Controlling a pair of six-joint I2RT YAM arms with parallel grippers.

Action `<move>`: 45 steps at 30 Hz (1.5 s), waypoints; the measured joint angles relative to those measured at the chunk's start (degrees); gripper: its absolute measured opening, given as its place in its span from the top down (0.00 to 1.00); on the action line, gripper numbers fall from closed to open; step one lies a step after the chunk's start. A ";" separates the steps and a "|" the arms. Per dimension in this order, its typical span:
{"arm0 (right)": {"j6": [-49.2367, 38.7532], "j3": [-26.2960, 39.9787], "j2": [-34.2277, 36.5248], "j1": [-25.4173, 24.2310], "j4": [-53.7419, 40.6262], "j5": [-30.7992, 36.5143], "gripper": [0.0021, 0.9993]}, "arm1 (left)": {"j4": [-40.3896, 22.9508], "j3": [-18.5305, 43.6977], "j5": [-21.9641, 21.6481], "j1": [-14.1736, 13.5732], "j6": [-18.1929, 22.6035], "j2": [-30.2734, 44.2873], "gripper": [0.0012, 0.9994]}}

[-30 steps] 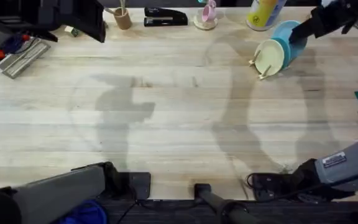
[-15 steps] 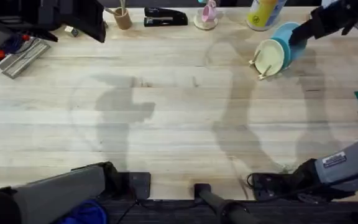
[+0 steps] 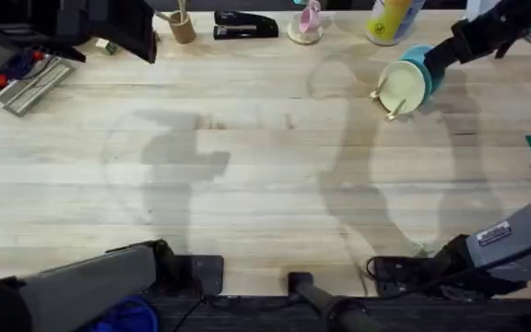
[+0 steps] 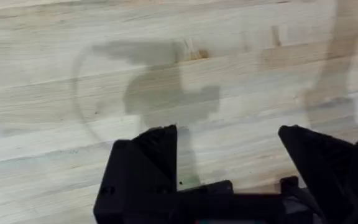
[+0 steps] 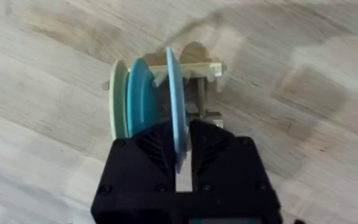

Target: Pick up the plates from the table one by one and place each into a slot on the dish rack.

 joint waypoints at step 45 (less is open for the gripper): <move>0.44 13.44 -7.78 0.00 -15.28 0.00 0.01 | 0.00 0.00 0.00 0.00 0.00 0.00 0.00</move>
